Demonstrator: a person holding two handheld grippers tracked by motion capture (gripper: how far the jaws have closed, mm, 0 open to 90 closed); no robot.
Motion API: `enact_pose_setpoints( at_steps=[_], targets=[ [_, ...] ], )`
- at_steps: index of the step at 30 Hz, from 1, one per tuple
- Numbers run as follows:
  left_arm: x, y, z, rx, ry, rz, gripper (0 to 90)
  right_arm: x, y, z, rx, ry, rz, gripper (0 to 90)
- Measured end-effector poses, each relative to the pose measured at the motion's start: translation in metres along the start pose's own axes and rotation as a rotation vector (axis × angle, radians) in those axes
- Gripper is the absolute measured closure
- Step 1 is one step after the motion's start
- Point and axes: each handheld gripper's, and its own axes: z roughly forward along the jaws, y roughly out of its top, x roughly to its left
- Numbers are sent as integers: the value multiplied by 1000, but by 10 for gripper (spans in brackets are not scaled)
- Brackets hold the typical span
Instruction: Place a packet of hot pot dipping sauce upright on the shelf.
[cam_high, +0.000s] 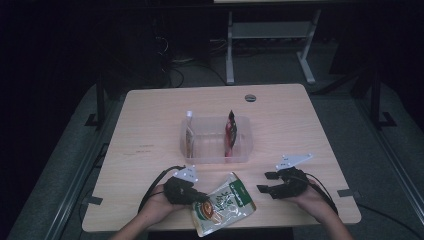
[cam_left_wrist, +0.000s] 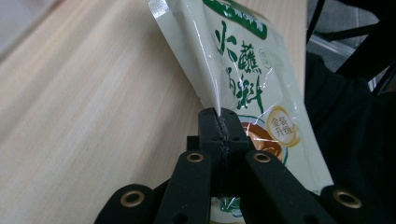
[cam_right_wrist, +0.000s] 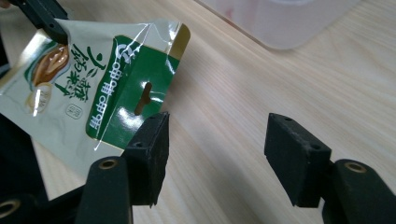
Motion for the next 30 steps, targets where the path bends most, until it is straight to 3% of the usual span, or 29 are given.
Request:
enact_pose_setpoints(
  at_steps=[8, 16, 27, 30],
  targets=[
    [-3, 0, -16, -76, -22, 41, 900, 3, 6, -1, -44, 132, 21, 394],
    [-8, -1, -25, -105, -24, 82, 900, 8, 17, 8, -50, 337, 30, 475],
    [-10, 0, -27, -119, -16, 88, 900, 17, 26, 23, -22, 393, -14, 524],
    [-9, 1, -27, -113, -6, 85, 900, 19, 27, 25, -18, 387, -26, 556]
  ],
)
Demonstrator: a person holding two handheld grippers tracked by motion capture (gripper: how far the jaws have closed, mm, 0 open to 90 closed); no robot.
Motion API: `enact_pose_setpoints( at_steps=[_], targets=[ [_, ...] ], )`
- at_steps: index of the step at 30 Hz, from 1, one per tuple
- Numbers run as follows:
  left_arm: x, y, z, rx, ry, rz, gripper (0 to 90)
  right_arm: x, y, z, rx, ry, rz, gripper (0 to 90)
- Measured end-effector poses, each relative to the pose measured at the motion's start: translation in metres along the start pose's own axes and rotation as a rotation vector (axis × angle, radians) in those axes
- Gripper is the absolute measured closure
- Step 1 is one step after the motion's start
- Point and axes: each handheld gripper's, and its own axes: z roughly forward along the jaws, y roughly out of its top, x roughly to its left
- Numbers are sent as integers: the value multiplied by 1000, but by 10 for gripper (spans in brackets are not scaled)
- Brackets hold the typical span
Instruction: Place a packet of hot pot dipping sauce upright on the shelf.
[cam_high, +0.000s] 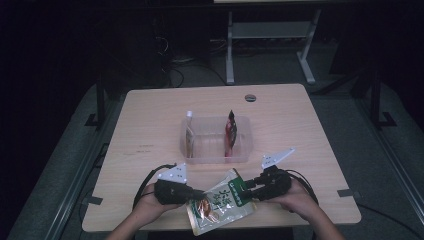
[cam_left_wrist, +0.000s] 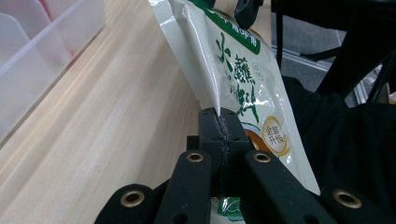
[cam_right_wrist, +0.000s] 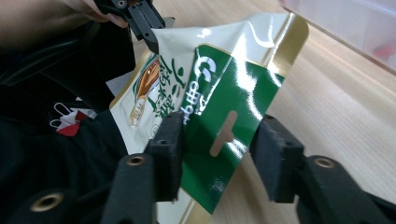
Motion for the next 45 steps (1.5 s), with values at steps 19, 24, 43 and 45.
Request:
enact_pose_setpoints(
  at_steps=[19, 24, 43, 45],
  targets=[
    [4, -2, -10, -30, 54, -12, 900, 0, 7, 7, -21, -19, -21, 655],
    [4, -4, -13, -37, 87, -23, 900, 2, 11, 7, -29, -7, -34, 748],
    [12, -7, -18, -78, 161, -14, 873, 12, 24, 10, -69, 60, -125, 900],
    [13, -6, -17, -80, 167, -19, 847, 12, 25, 9, -76, 62, -131, 900]
  ],
)
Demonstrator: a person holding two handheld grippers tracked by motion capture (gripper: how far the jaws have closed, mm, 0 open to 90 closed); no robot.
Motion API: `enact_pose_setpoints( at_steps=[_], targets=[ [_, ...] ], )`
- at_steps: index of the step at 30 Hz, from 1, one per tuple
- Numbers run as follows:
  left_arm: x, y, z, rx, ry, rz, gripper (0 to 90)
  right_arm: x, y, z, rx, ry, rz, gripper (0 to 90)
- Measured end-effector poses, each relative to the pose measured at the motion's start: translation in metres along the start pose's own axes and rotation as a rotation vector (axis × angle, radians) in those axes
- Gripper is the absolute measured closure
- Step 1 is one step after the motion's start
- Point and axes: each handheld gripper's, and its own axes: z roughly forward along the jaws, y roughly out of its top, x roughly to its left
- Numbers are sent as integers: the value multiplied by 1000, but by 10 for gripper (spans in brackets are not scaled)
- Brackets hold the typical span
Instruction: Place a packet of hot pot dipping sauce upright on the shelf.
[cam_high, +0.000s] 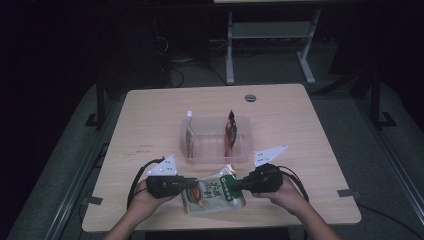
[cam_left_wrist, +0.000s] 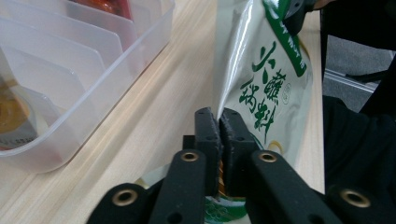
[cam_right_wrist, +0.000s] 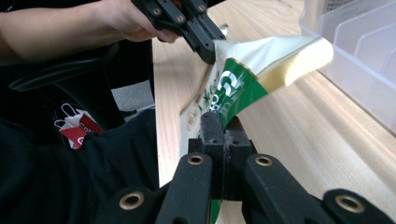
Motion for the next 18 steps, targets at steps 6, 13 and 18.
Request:
enact_pose_setpoints(
  at_steps=[6, 13, 18],
  targets=[
    [4, 2, 3, -16, 33, -15, 633, 4, 3, -5, -44, 8, 7, 900],
    [6, 4, 0, -52, 42, -26, 481, 6, 7, -16, -124, 2, 2, 900],
    [4, 4, 5, -24, 46, -2, 481, 9, 10, -15, -131, 12, -10, 900]
  ],
)
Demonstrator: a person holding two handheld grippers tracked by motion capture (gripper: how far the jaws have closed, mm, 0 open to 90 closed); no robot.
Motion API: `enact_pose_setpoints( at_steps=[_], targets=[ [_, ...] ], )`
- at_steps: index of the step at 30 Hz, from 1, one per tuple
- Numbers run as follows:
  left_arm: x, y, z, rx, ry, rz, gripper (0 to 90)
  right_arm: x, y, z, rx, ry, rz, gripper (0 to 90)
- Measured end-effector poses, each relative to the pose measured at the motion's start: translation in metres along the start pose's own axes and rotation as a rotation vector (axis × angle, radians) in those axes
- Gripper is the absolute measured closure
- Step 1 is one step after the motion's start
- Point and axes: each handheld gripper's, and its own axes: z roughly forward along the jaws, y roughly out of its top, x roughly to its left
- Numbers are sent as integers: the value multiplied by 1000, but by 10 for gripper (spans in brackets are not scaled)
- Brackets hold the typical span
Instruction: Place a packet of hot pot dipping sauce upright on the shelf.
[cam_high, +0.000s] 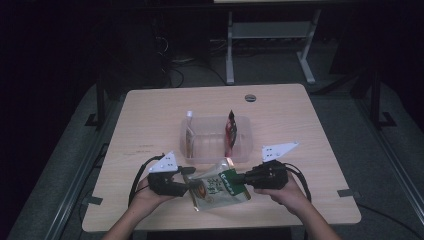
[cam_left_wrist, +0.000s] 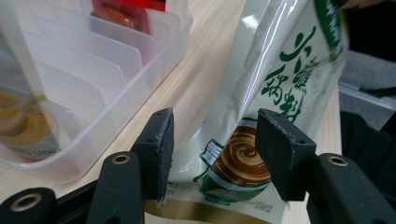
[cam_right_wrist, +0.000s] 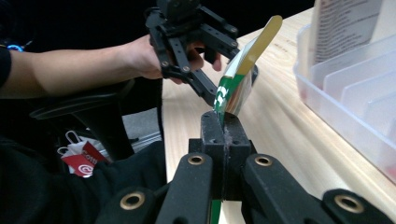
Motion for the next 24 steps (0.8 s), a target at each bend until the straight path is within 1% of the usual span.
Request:
enact_pose_setpoints(
  at_steps=[1, 2, 3, 5, 6, 7, 8, 9, 10, 11, 13, 15, 16, 19, 21, 22, 24],
  targets=[
    [0, 0, 1, 10, 1, 9, 519, 1, 0, 1, 8, -6, -5, 900],
    [-1, 0, 3, 19, 3, 19, 558, 1, 0, 1, 10, 2, -6, 900],
    [-1, 0, 5, 27, 2, 26, 575, 1, 0, 2, 13, 3, -5, 900],
    [-4, 1, 9, 37, 10, 51, 574, 2, 0, 3, 23, 4, -5, 900],
    [-5, 1, 10, 49, 10, 70, 556, 2, 0, 4, 19, 3, -11, 900],
    [-6, 2, 12, 52, 13, 76, 548, 2, 1, 4, 22, 5, -12, 900],
    [-7, 2, 14, 52, 7, 85, 545, 2, 1, 4, 25, 6, -16, 900],
    [-7, 3, 15, 54, 6, 96, 547, 3, 1, 5, 27, 11, -10, 900],
    [-8, 3, 17, 56, 3, 95, 564, 4, 1, 5, 26, 14, -18, 900],
    [-8, 4, 18, 57, -2, 104, 585, 4, 2, 5, 30, 10, -22, 900],
    [-9, 4, 21, 67, -12, 106, 616, 5, 2, 5, 38, 3, -26, 900],
    [-10, 4, 21, 79, -17, 121, 652, 5, 1, 6, 42, 4, -29, 900],
    [-11, 3, 22, 82, -22, 129, 688, 4, 1, 6, 46, 1, -31, 900],
    [-16, 4, 24, 99, -24, 171, 842, 4, 1, 7, 47, 0, -25, 900],
    [-19, 5, 24, 99, -22, 194, 882, 4, 1, 7, 49, 8, -30, 898],
    [-19, 5, 23, 90, -25, 202, 890, 4, 2, 6, 50, 11, -26, 874],
    [-19, 5, 21, 76, -28, 207, 896, 4, 3, 3, 34, -6, -37, 799]
  ],
)
